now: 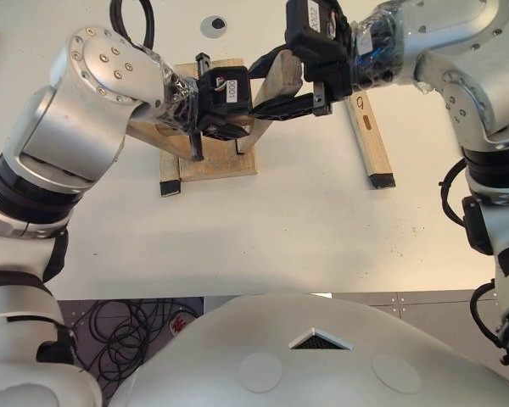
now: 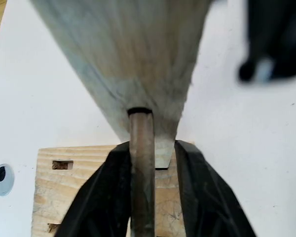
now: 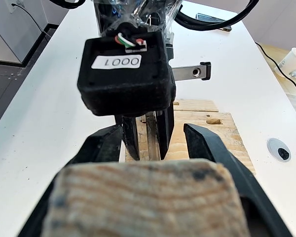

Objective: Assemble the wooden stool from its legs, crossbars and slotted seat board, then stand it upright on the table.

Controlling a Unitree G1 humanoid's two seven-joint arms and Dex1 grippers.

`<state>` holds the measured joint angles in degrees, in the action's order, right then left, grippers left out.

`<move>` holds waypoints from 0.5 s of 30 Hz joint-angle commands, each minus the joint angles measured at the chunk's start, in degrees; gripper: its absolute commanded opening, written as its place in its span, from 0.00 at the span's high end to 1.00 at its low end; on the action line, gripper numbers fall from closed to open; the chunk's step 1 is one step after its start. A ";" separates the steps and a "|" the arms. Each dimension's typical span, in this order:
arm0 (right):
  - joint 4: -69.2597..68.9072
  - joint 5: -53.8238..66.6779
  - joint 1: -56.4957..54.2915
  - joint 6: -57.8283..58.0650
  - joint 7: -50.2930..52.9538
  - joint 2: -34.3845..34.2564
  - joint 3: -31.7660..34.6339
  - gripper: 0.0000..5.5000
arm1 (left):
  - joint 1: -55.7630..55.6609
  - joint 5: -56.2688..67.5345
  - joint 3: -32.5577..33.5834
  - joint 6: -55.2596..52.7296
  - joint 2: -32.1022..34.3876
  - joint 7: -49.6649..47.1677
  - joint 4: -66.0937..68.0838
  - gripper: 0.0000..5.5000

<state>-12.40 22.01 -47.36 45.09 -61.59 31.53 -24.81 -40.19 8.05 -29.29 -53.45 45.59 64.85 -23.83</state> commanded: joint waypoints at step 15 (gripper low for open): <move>1.49 -0.99 6.58 1.53 2.59 -2.71 -4.73 0.63 | -19.58 8.05 16.48 3.05 1.38 3.86 14.51 0.73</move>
<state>-12.25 22.00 -45.77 43.32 -58.33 29.64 -24.78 -54.56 17.65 -18.47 -51.40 45.89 72.78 -12.35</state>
